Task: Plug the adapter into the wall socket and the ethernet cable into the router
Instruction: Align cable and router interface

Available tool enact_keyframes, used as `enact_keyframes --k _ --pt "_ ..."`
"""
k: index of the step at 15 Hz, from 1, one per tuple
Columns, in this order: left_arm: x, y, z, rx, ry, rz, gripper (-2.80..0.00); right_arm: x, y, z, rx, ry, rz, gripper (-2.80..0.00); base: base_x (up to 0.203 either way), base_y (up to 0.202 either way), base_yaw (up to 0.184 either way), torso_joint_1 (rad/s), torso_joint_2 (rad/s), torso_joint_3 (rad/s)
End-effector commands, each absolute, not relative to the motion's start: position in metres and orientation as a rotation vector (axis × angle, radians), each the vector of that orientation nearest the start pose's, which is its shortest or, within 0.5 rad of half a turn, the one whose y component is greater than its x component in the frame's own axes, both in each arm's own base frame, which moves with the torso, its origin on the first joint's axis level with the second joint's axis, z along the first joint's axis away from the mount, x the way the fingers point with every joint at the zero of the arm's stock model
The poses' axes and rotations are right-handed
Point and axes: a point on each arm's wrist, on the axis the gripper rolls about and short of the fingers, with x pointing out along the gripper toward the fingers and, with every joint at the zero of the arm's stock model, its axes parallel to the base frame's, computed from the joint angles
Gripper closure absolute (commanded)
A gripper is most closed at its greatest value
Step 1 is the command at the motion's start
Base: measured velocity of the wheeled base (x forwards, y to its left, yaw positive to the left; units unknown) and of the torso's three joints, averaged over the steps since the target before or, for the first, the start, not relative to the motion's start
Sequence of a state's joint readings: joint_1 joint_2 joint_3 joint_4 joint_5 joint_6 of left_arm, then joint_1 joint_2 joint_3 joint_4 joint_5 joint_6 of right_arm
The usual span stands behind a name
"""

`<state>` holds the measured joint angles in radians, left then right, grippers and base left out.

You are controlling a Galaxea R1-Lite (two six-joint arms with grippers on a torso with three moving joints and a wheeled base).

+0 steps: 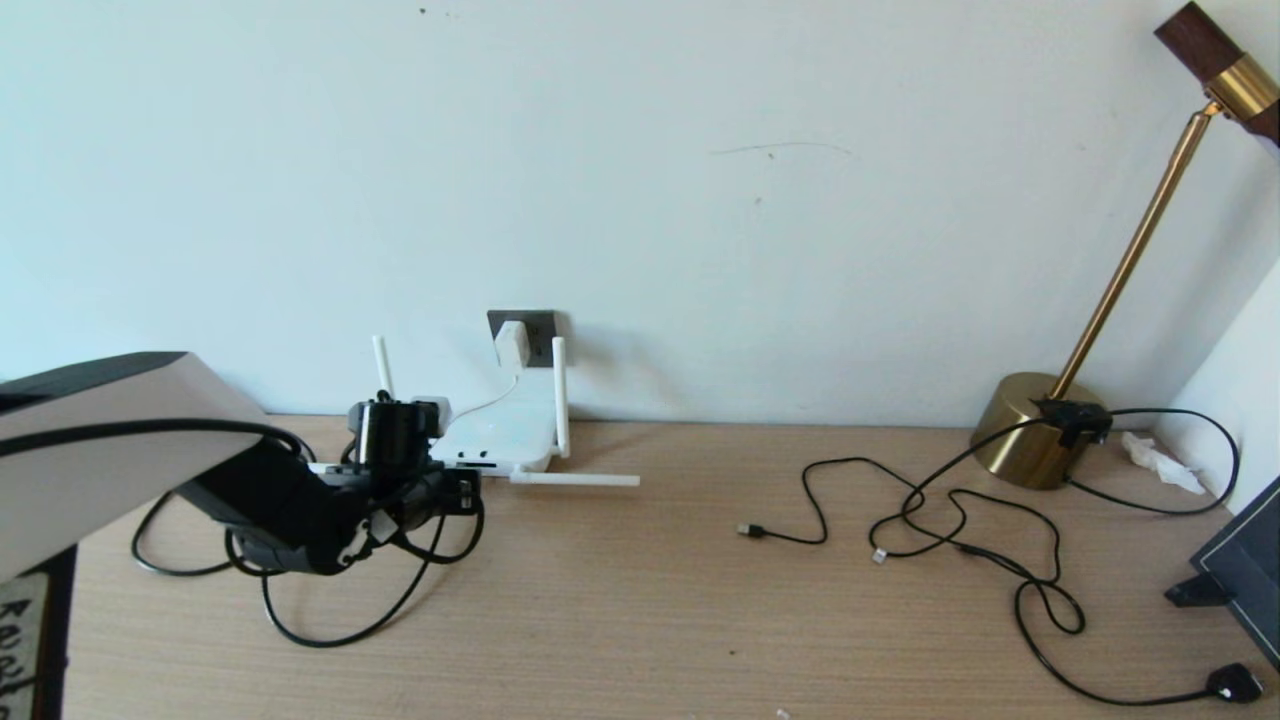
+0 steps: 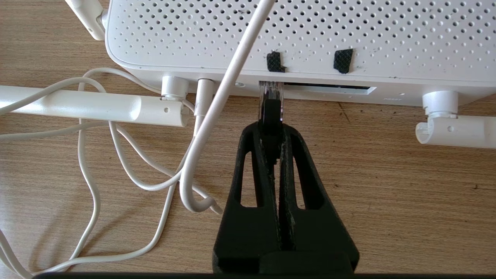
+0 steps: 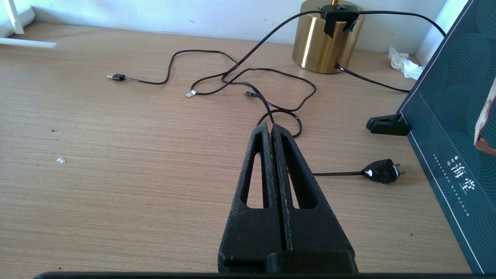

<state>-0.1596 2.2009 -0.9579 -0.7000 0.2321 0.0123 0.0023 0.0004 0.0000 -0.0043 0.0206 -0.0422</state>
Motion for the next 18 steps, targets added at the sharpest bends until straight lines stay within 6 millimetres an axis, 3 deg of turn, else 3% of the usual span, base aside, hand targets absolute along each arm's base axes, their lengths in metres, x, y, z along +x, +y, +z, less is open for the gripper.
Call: enact_keyframes --k 1,18 --pt "0.3877 -0.0571 0.0487 0.116 0.530 0.069 0.00 -0.0227 0.0004 0.0760 -0.043 -0.004 0.023 0.00 0.000 0.000 0.000 0.000 0.00 0.000" --pt "0.3856 -0.0586 0.0475 0.117 0.536 0.065 0.00 -0.0227 0.0004 0.0760 -0.043 -0.004 0.024 0.00 0.000 0.000 0.000 0.000 0.00 0.000"
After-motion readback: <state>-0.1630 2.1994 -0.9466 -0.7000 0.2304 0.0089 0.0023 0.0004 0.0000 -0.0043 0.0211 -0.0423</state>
